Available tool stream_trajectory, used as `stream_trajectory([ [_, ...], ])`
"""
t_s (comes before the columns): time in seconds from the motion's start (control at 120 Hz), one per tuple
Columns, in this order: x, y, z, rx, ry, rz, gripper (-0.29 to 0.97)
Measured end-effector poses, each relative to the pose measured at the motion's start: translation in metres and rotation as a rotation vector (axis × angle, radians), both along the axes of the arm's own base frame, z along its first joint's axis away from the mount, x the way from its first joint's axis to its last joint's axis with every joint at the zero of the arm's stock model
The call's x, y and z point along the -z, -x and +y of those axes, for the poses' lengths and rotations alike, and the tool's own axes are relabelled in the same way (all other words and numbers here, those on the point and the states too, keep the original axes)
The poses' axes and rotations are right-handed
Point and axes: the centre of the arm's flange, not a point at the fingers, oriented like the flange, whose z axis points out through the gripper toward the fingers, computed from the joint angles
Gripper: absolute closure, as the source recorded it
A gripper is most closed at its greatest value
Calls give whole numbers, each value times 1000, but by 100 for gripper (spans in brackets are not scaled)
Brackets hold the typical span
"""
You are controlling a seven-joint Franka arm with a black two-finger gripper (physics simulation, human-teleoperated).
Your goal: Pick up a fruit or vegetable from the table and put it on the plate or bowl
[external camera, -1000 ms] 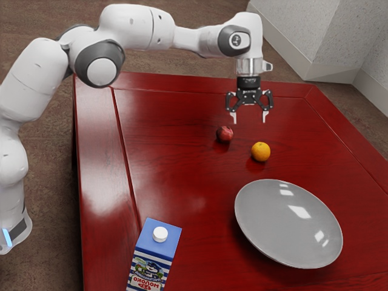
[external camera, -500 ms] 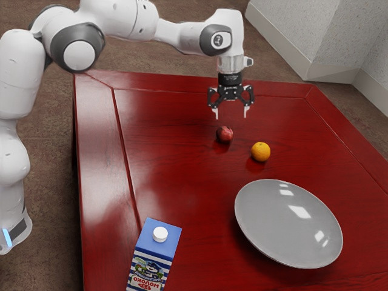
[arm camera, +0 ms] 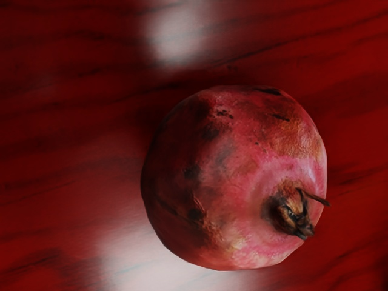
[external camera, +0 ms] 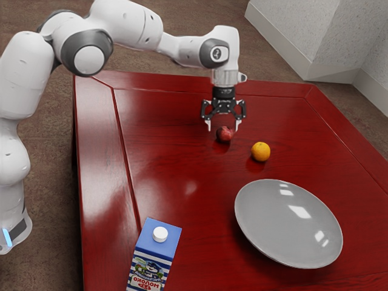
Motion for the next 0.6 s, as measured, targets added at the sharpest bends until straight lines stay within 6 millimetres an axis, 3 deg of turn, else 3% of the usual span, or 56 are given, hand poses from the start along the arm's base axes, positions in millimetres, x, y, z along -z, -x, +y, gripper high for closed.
stream_trajectory([
  [0.308,-5,7,31,-30,-5,-17,0],
  [0.475,-11,-11,38,-23,-9,-57,0],
  [0.6,0,-16,36,-12,-1,-50,0],
])
